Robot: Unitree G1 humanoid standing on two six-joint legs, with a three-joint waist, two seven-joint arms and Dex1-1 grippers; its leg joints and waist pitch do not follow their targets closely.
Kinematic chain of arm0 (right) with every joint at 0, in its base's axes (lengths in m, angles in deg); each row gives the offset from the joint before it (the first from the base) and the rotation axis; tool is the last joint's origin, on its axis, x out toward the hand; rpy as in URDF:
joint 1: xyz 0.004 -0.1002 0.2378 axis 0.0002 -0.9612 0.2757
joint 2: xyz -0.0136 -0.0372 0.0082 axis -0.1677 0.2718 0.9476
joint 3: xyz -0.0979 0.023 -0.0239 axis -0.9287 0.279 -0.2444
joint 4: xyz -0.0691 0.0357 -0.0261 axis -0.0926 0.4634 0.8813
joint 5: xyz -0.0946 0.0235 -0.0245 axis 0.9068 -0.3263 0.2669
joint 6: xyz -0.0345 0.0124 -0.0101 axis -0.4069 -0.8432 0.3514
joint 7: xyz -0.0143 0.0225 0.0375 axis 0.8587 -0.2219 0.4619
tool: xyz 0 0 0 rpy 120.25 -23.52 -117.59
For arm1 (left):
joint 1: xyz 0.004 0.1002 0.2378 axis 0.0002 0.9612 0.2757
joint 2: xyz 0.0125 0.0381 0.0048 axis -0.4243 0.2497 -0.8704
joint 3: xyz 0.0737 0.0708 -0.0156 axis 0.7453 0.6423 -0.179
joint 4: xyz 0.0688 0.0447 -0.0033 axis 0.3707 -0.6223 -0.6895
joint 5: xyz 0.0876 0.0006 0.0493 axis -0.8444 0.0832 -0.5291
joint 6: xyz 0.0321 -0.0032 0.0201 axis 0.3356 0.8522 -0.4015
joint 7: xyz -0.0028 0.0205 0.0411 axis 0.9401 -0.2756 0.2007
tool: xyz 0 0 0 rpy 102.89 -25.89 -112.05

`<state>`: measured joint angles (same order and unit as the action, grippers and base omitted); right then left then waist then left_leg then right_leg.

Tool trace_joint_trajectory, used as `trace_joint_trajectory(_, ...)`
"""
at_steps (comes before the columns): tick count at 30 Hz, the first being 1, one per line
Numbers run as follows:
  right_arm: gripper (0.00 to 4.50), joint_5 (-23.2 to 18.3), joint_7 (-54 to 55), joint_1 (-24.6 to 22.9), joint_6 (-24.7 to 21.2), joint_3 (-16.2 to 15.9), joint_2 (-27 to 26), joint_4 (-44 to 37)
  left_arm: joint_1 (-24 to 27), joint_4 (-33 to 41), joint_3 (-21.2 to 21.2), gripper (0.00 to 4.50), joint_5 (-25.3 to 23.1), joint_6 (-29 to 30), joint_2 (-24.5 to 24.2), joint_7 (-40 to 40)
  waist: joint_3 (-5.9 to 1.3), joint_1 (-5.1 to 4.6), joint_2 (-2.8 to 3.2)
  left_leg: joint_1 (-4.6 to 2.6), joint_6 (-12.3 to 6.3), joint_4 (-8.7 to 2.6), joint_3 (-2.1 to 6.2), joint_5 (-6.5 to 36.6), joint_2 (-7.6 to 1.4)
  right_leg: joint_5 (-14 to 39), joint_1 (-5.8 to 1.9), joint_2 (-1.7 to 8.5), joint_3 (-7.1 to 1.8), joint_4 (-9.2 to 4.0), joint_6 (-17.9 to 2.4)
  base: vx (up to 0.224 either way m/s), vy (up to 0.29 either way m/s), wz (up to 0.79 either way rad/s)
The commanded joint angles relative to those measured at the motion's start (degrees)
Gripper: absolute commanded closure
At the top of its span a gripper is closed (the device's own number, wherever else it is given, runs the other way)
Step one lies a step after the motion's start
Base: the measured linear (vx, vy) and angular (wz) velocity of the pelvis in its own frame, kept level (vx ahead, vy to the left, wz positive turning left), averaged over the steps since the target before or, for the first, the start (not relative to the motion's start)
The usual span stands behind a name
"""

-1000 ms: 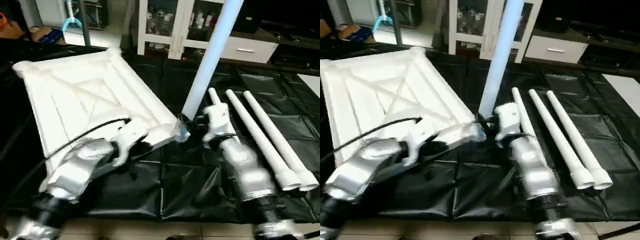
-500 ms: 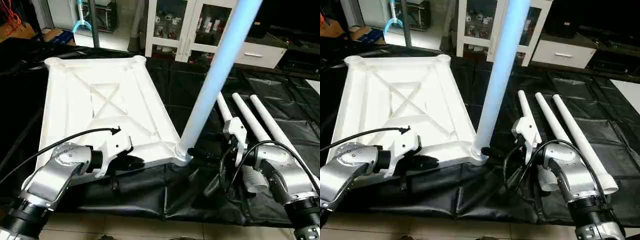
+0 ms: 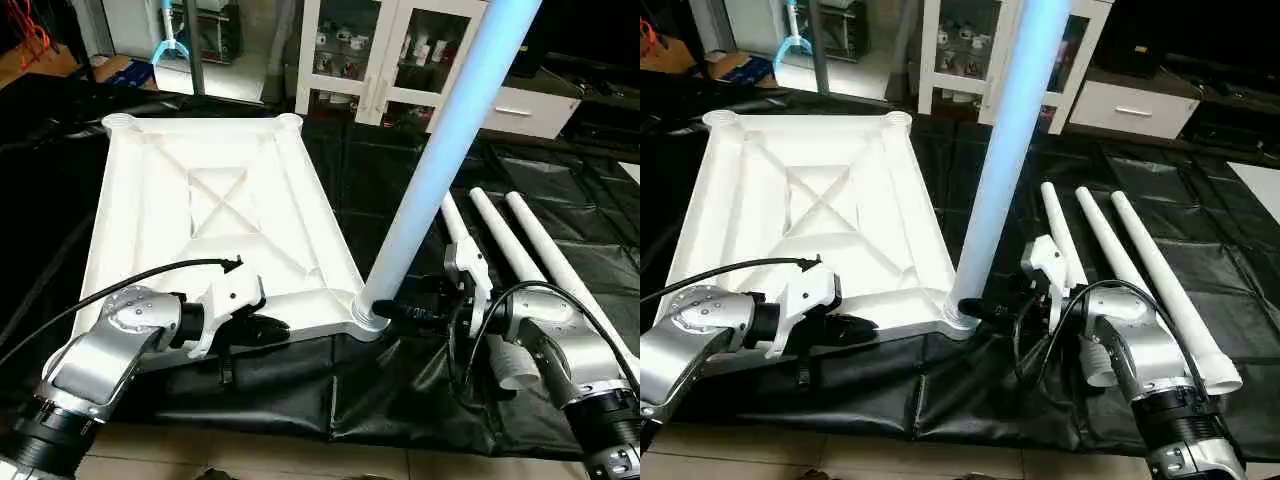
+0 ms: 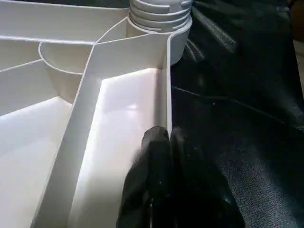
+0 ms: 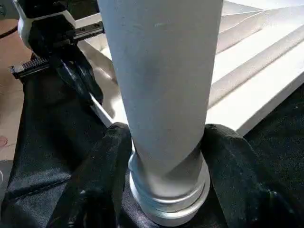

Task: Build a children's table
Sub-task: Rotate leg to tighten

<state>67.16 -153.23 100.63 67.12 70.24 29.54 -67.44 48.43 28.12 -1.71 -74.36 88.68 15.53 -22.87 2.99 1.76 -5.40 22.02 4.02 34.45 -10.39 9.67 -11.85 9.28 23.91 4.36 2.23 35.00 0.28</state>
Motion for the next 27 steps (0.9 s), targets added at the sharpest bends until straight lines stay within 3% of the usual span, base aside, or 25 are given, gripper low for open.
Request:
trace_joint_trajectory(1, 2.36, 0.95, 2.57, 0.69, 0.53, 0.84, -0.14, 1.51, -0.11, 1.1, 1.21, 4.5, 1.69, -0.99, 0.81, 1.32, -3.44, -0.17, 0.76, -1.32, 0.57, -4.51, 0.23, 17.88, -1.35, 18.12, -1.96, 2.36, -1.73, -4.14, -10.07, 0.0, 0.0, 0.0)
trace_joint_trajectory(4, 2.5, 4.49, 10.66, 1.25, 2.76, 1.93, -2.6, 4.39, -0.83, 0.06, 1.54, 4.5, 0.12, -1.29, 1.25, -0.11, -3.39, -0.21, 0.77, -1.25, 1.02, -4.5, 0.22, 18.37, -1.33, 19.33, -1.78, 2.49, -1.78, -4.28, -9.74, 0.0, 0.0, 0.0)
trace_joint_trajectory(5, 2.5, 4.99, 11.9, 1.31, 3.0, 2.05, -2.95, 4.73, -1.0, -0.2, 1.59, 4.5, -0.27, -1.33, 1.38, -0.58, -3.34, -0.39, 1.07, -1.18, 1.41, -4.56, 0.27, 18.62, -1.24, 19.68, -1.74, 2.42, -1.78, -4.28, -9.58, 0.0, 0.0, 0.0)
trace_joint_trajectory(6, 2.57, 6.6, 16.08, 1.43, 3.63, 2.4, -4.16, 5.74, -1.78, -1.33, 1.79, 4.5, -1.95, -1.1, 2.0, -2.83, -3.3, -0.86, 0.91, -1.19, 2.51, -4.72, 0.48, 20.27, -1.14, 22.04, -1.73, 2.33, -1.59, -4.45, -8.73, 0.0, 0.0, 0.0)
trace_joint_trajectory(9, 2.59, 9.15, 26.2, 1.05, 2.63, 3.18, -7.79, 5.75, -4.57, -4.67, 1.27, 4.5, -5.24, 1.29, 5.12, -10.23, -3.11, -1.37, 0.88, -1.55, 3.25, -4.6, 0.61, 23.15, -1.08, 26.11, -1.29, 2.35, -1.55, -4.99, -7.67, 0.0, 0.0, 0.0)
trace_joint_trajectory(11, 2.61, 11.19, 33.44, 1.02, 1.82, 3.44, -10.47, 5.61, -6.2, -6.07, 1.01, 4.5, -6.67, 3.06, 7.11, -14.23, -3.09, -1.76, 0.83, -1.65, 3.98, -4.5, 0.93, 25.21, -0.9, 30.91, -1.04, 2.48, -1.31, -5.57, -5.78, 0.0, 0.0, 0.0)
trace_joint_trajectory(13, 2.63, 13.28, 41.44, 1.0, 0.81, 3.59, -14.01, 5.48, -8.09, -7.32, 0.36, 4.5, -8.56, 6.99, 10.03, -20.36, -3.08, -1.97, 1.18, -1.76, 4.44, -4.46, 1.06, 26.25, -0.87, 32.43, -0.76, 2.4, -1.22, -5.75, -4.74, 0.0, 0.0, 0.0)
trace_joint_trajectory(15, 2.63, 16.28, 52.46, 1.12, -0.33, 3.93, -18.54, 6.06, -10.3, -8.8, -1.1, 4.5, -9.79, 11.32, 14.37, -27.77, -3.01, -2.09, 1.04, -2.04, 4.74, -4.3, 1.18, 27.58, -0.74, 33.94, -0.4, 2.32, -0.92, -6.17, -3.94, 0.0, 0.0, 0.0)
trace_joint_trajectory(17, 2.63, 18.03, 61.46, 1.63, -0.28, 4.12, -23.78, 7.88, -12.5, -10.71, -2.65, 4.5, -10.1, 12.62, 19.33, -34.18, -3.02, -2.18, 1.1, -2.68, 4.78, -3.83, 1.24, 29.54, -0.38, 36.9, 0.28, 2.29, -0.48, -7.02, -2.51, 0.0, 0.0, 0.0)
trace_joint_trajectory(18, 2.63, 18.08, 61.9, 1.69, -0.21, 4.12, -24.14, 8.05, -12.65, -10.86, -2.75, 4.5, -10.09, 12.62, 19.67, -34.57, -2.96, -2.3, 1.09, -2.73, 4.42, -3.82, 1.45, 30.52, -0.34, 37.56, 0.11, 2.22, -0.04, -7.44, -1.82, 0.0, 0.0, 0.0)
trace_joint_trajectory(19, 2.63, 18.48, 63.19, 2.04, 0.43, 3.62, -25.66, 8.67, -13.22, -11.57, -2.58, 4.5, -10.3, 12.19, 20.83, -35.53, -2.92, -2.35, 1.26, -2.75, 4.27, -3.93, 1.56, 31.1, -0.38, 37.42, -0.01, 2.21, 0.18, -7.62, -1.63, 0.0, 0.0, 0.0)
trace_joint_trajectory(21, 2.63, 18.9, 64.56, 2.95, 1.98, 2.68, -27.8, 9.82, -13.91, -12.37, -1.93, 4.5, -10.56, 11.76, 22.42, -35.88, -3.11, -2.7, 1.7, -1.89, 4.21, -4.98, 2.18, 31.49, -0.85, 32.58, -1.3, 2.47, 0.5, -7.11, -2.27, -0.007, 0.027, -0.05)
trace_joint_trajectory(22, 2.63, 18.84, 64.66, 3.37, 2.61, 2.62, -28.19, 10.04, -14.02, -12.31, -1.53, 4.5, -10.72, 11.74, 22.63, -35.57, -3.11, -2.7, 1.7, -1.89, 4.21, -4.98, 2.18, 31.49, -0.85, 32.58, -1.3, 2.47, 0.5, -7.11, -2.27, 0.0, 0.0, 0.0)
trace_joint_trajectory(23, 2.63, 18.76, 64.64, 3.57, 2.88, 2.67, -28.28, 9.98, -14.01, -12.13, -1.37, 4.5, -10.78, 11.94, 22.65, -35.45, -3.09, -2.84, 1.85, -1.78, 4.5, -5.42, 2.25, 32.05, -1.0, 28.78, -1.53, 2.55, 0.53, -6.91, -3.43, 0.0, 0.0, 0.0)
trace_joint_trajectory(26, 2.63, 16.83, 60.94, 4.17, 4.06, 3.07, -28.0, 9.4, -13.19, -11.49, -1.32, 4.5, -10.84, 12.04, 20.88, -34.15, -3.15, -2.77, 1.53, -2.07, 3.92, -5.15, 1.83, 31.95, -0.73, 28.14, -1.14, 2.74, 0.31, -6.88, -3.92, 0.0, 0.0, 0.0)
trace_joint_trajectory(27, 2.63, 16.51, 60.48, 4.16, 4.03, 3.11, -28.13, 9.12, -13.05, -11.28, -1.32, 4.5, -10.84, 12.24, 20.65, -34.08, -3.12, -2.91, 1.53, -1.84, 3.43, -5.18, 1.73, 30.94, -0.75, 27.92, -1.28, 2.95, 0.2, -6.84, -4.17, 0.0, 0.0, 0.0)
